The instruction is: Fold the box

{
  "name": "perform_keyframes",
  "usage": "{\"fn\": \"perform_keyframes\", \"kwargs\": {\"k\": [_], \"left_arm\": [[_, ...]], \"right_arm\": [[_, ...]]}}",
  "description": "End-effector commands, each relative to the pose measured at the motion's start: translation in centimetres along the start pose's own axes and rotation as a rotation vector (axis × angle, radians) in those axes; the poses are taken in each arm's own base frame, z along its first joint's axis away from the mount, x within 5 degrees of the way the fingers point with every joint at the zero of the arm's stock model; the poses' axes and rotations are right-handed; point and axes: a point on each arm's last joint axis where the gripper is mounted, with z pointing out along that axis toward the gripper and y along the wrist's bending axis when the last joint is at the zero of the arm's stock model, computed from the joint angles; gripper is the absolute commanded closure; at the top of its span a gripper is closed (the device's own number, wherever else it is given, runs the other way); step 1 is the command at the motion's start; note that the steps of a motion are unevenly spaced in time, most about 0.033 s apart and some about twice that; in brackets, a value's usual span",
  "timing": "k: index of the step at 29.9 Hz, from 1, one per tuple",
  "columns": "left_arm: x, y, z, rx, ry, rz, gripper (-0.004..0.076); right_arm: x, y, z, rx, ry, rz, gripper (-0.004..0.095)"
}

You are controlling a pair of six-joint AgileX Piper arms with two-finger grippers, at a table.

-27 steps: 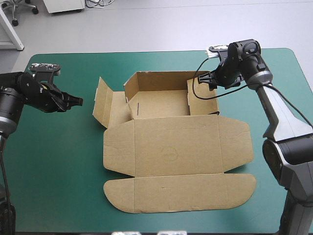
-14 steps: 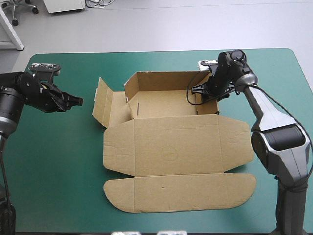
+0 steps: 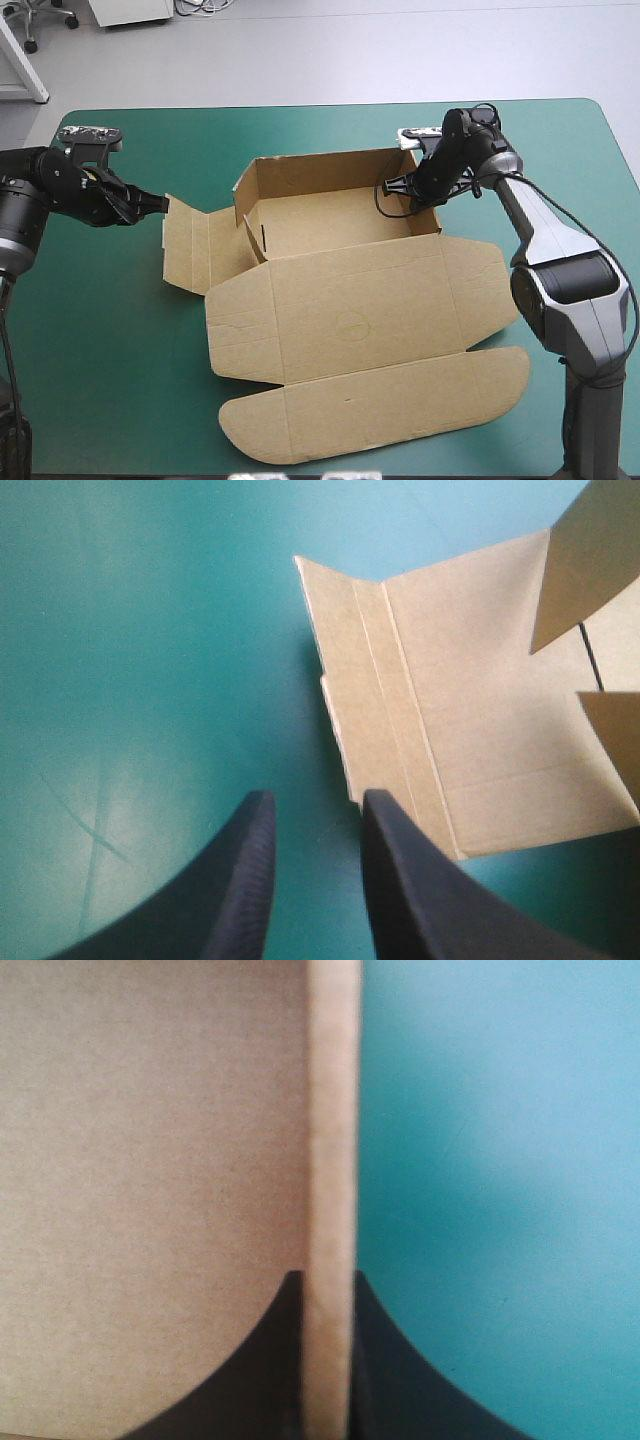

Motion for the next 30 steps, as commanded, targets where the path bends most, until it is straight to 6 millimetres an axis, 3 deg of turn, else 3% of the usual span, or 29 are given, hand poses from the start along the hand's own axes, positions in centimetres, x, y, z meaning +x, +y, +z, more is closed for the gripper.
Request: {"fn": "perform_keyframes", "kwargs": {"k": [1,12,21,30], "left_arm": [[-0.7,-0.1,-2.1,-0.008,-0.117,-0.001,0.0504],[-1.1,0.0,-2.2,-0.020,-0.165,-0.001,0.0504],[-1.9,0.6,-2.4,-0.075,-0.253,-0.020,0.0504],[-2.1,4.7,-2.8,-0.024,-0.348,-0.206,0.0504]], "right_arm": [[-0.2,1.1,-5.9,-0.069,-0.126,-0.016,0.0928],[0.7,0.2,-13.7,-0.069,-0.304,-0.001,0.0928],[2.6,0.4,-19.2,-0.055,-0.423,-0.011,0.0928],[4.6,-1.0,-24.2,-0.085,-0.539,0.021,0.0928]]}}
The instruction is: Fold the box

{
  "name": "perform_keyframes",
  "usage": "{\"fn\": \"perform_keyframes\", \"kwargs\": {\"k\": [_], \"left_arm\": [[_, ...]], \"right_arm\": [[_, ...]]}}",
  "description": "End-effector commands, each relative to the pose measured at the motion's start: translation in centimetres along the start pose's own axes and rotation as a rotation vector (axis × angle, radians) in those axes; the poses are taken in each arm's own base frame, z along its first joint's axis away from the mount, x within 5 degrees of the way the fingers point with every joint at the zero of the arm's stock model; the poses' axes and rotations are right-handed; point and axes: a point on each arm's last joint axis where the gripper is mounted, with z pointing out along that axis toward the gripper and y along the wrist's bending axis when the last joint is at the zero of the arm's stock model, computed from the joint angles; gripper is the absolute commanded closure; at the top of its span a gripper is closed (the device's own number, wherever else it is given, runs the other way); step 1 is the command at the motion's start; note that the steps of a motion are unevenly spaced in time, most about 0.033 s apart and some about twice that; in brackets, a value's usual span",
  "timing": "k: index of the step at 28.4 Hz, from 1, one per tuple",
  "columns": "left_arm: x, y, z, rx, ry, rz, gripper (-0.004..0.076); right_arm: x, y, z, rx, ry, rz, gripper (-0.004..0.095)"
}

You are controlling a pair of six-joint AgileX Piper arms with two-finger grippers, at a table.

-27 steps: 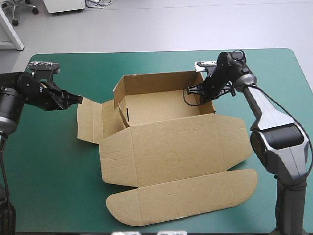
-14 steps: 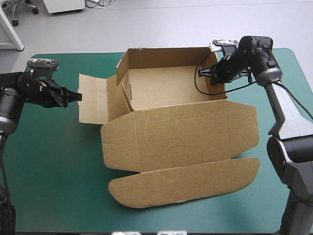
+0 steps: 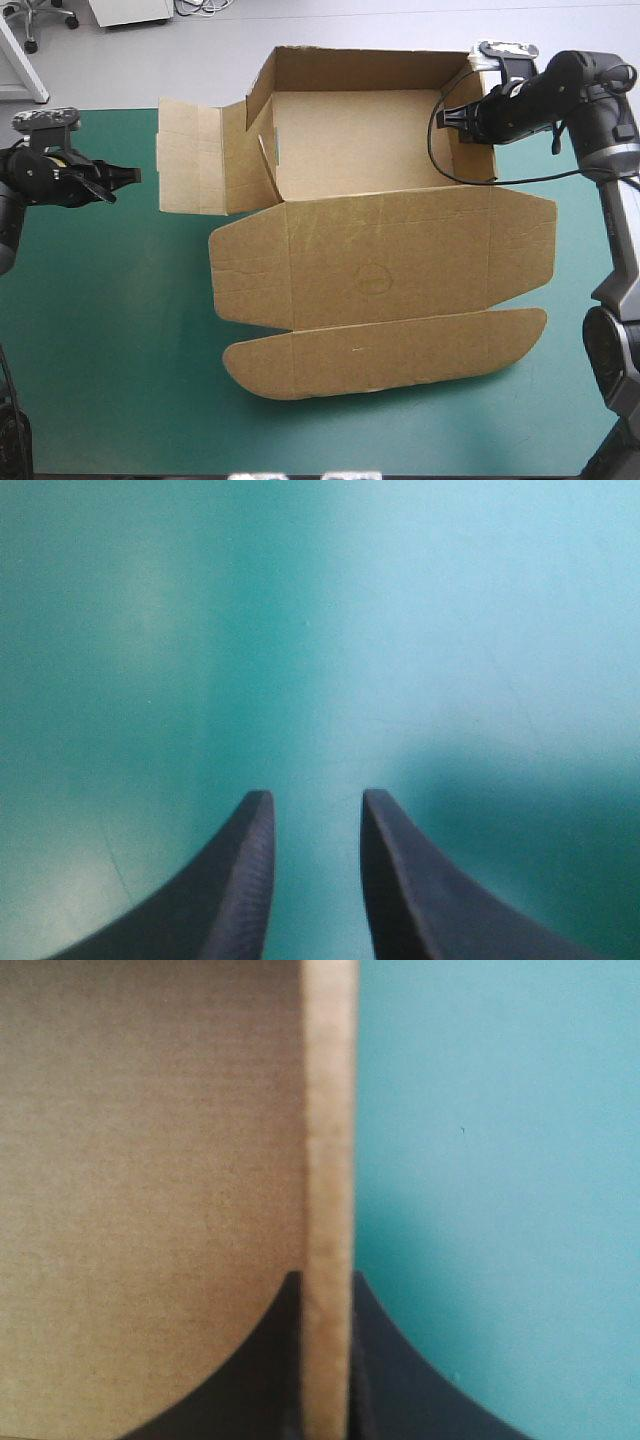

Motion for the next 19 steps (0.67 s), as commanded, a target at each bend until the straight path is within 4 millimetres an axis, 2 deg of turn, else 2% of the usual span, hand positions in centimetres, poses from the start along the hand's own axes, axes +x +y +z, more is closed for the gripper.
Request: {"fn": "perform_keyframes", "kwargs": {"k": [1,6,12,14,19], "left_arm": [[-1.4,1.2,-1.7,0.089,-0.141,-0.056,0.0504],[-1.8,2.2,1.0,0.339,-0.132,-0.131,0.0504],[-1.8,1.4,5.8,0.609,-0.089,-0.178,0.0504],[-1.8,1.0,7.2,0.747,-0.089,-0.220,0.0504],[-2.5,-0.7,8.7,1.153,-0.183,-0.301,0.0504]], "right_arm": [[-0.3,0.8,-5.5,-0.056,-0.125,-0.006,0.0928],[-0.2,0.8,-7.2,-0.063,-0.161,-0.005,0.0927],[0.1,1.4,-8.7,-0.075,-0.190,-0.013,0.0928],[0.1,1.6,-8.8,-0.091,-0.193,-0.012,0.0927],[0.2,1.9,-8.9,-0.120,-0.194,-0.006,0.0927]]}}
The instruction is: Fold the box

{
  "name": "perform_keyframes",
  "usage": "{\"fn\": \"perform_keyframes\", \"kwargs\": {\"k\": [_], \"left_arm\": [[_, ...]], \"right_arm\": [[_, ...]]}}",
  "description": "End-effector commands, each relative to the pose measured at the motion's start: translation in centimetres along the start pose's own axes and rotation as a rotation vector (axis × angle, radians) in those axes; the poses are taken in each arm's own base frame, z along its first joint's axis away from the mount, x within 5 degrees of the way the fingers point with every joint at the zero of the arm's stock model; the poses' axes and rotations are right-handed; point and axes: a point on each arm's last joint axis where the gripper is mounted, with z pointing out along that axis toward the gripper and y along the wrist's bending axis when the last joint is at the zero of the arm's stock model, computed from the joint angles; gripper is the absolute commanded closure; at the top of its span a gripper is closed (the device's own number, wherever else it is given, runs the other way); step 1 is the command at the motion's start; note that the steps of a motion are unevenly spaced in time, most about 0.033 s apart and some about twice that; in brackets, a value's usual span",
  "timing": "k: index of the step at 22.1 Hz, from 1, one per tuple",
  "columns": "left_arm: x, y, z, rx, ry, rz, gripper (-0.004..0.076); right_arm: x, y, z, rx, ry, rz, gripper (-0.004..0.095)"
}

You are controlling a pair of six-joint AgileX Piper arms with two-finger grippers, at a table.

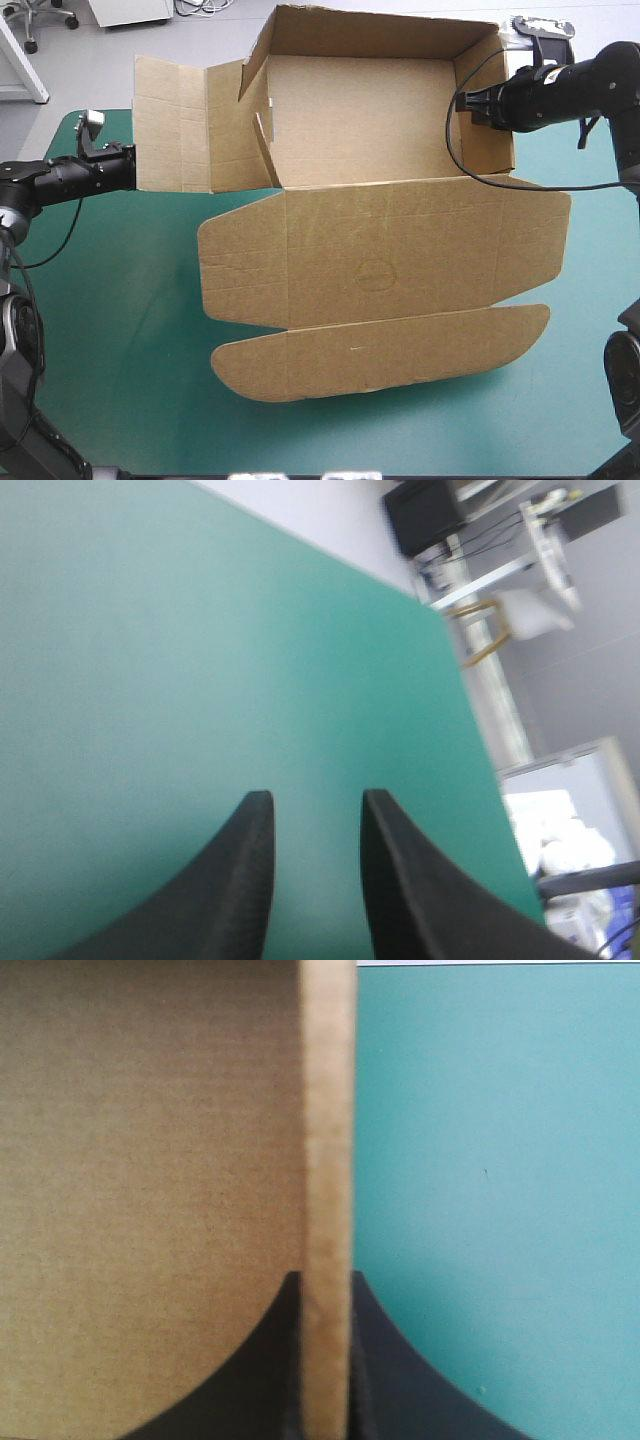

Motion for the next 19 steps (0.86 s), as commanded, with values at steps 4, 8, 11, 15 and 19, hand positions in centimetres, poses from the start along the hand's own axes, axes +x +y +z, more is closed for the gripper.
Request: {"fn": "perform_keyframes", "kwargs": {"k": [4,8,11,15,19], "left_arm": [[-0.9,-4.7,1.0,0.305,-0.088,0.053,0.0504],[-0.2,-7.0,3.3,0.391,-0.067,0.048,0.0504],[0.2,-8.6,3.6,0.419,-0.054,0.070,0.0504],[0.1,-11.7,1.9,0.446,-0.081,0.140,0.0503],[0.0,-14.2,1.0,0.485,-0.106,0.190,0.0503]], "right_arm": [[-0.3,1.5,-3.3,-0.057,-0.078,-0.007,0.0927],[-0.3,1.4,-3.3,-0.042,-0.076,-0.011,0.0927],[-0.3,0.9,-3.0,0.000,-0.070,-0.021,0.0927],[-0.2,0.5,-2.8,0.036,-0.062,-0.026,0.0927],[-0.2,0.5,-2.8,0.036,-0.062,-0.026,0.0927]]}}
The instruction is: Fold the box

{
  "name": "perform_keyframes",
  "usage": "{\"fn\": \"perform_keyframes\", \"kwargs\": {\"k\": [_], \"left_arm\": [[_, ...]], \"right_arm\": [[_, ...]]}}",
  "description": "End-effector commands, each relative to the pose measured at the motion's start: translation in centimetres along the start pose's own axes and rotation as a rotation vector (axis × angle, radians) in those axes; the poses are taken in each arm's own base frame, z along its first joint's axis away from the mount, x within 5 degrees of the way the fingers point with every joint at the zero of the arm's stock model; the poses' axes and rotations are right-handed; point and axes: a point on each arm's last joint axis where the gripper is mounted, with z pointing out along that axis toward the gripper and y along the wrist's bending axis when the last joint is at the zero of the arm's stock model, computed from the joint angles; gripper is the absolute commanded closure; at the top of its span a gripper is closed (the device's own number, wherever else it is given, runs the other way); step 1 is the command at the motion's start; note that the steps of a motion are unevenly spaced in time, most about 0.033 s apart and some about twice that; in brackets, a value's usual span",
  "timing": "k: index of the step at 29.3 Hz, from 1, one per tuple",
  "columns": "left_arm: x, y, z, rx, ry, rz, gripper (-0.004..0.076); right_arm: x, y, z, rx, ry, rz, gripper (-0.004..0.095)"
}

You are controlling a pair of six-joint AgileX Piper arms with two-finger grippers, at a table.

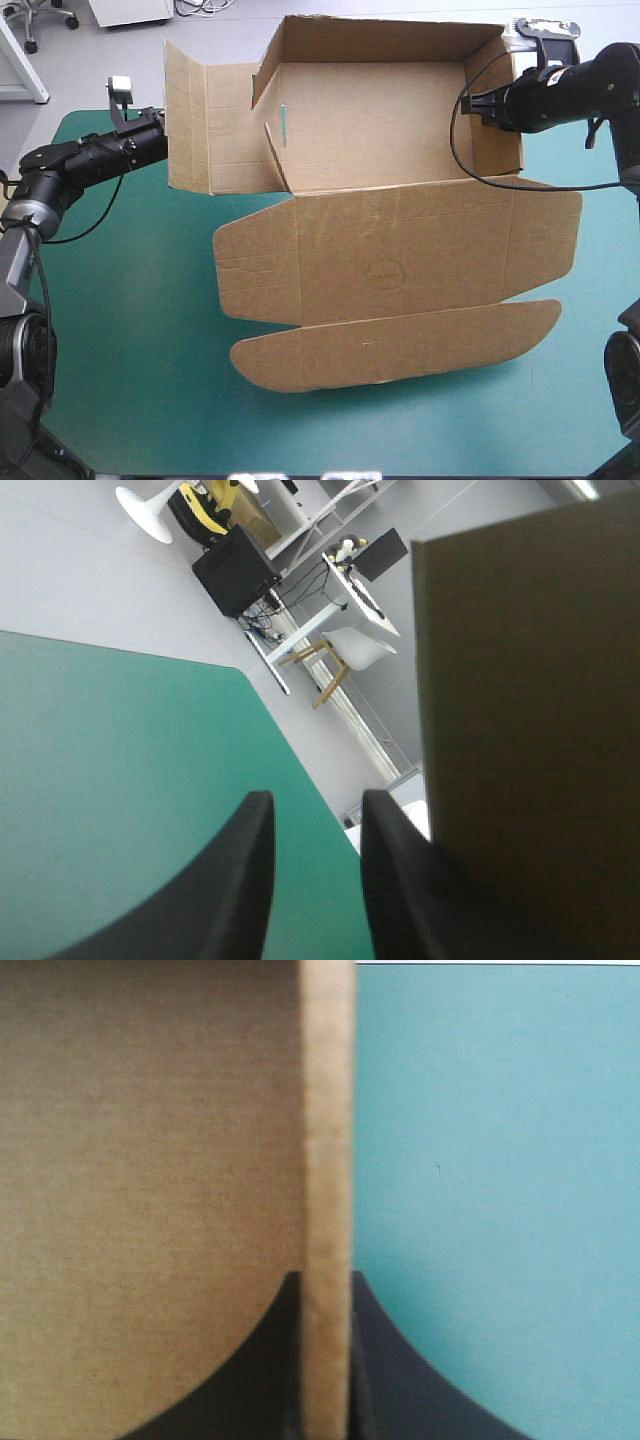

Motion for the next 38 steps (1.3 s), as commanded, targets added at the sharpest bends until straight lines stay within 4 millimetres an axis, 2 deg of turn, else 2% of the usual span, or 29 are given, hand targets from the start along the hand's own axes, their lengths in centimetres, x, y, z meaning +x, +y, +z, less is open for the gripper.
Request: {"fn": "perform_keyframes", "kwargs": {"k": [1,4,9,13,18,22,29,38], "left_arm": [[-1.3,-6.0,-0.3,0.200,-0.025,0.095,0.0502],[-2.0,-7.7,0.1,0.233,-0.021,0.123,0.0502],[-2.4,-9.1,0.3,0.259,-0.019,0.141,0.0502],[-2.2,-10.4,0.5,0.280,-0.010,0.153,0.0502],[-1.5,-11.3,1.7,0.325,0.006,0.141,0.0474],[-1.1,-11.8,2.3,0.353,0.015,0.136,0.0442],[-1.1,-11.9,2.4,0.365,0.007,0.135,0.0439],[-0.6,-12.5,3.2,0.397,0.019,0.128,0.0439]], "right_arm": [[-0.3,0.9,-2.9,-0.031,-0.066,-0.001,0.0927],[-0.3,0.9,-2.9,-0.032,-0.066,0.002,0.0927],[-0.3,0.8,-2.9,-0.022,-0.066,0.012,0.0927],[-0.3,0.8,-2.9,-0.020,-0.066,0.012,0.0927],[-0.3,0.8,-2.9,-0.022,-0.066,0.012,0.0927],[-0.3,0.8,-2.9,-0.020,-0.066,0.012,0.0927],[-0.2,0.8,-2.8,-0.018,-0.064,0.012,0.0927],[-0.3,0.3,-1.3,-0.017,-0.033,0.022,0.0927]]}}
